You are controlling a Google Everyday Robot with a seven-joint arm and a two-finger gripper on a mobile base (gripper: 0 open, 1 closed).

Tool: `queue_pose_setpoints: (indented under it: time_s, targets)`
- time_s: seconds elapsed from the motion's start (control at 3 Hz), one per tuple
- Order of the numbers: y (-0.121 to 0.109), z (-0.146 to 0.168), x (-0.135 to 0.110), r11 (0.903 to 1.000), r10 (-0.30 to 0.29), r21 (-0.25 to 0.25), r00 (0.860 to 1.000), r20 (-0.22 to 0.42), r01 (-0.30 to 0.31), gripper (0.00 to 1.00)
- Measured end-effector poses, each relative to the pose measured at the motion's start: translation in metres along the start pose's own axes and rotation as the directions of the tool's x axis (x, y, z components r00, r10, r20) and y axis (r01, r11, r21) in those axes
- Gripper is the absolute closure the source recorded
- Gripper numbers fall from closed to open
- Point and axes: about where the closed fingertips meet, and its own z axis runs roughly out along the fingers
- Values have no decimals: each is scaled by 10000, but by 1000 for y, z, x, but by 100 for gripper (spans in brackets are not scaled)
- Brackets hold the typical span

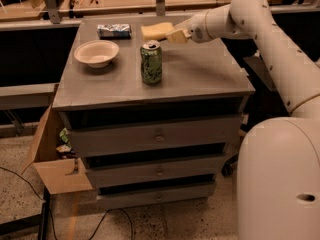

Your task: Move sponge near paper bowl

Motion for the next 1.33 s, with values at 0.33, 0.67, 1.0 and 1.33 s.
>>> queue_pose_setpoints:
  time_s: [0.33,0.67,1.0,1.33]
  targets:
    - [31,22,-5,9928,-380,-1146,9988,-302,344,100]
    - [50,46,-4,9827,-495,-1812,9970,-600,379,81]
    - [64,62,-6,9724,-623,-2291,9957,-684,451,58]
    - [73,72,-9,9638,-714,-2615,9952,-664,517,35]
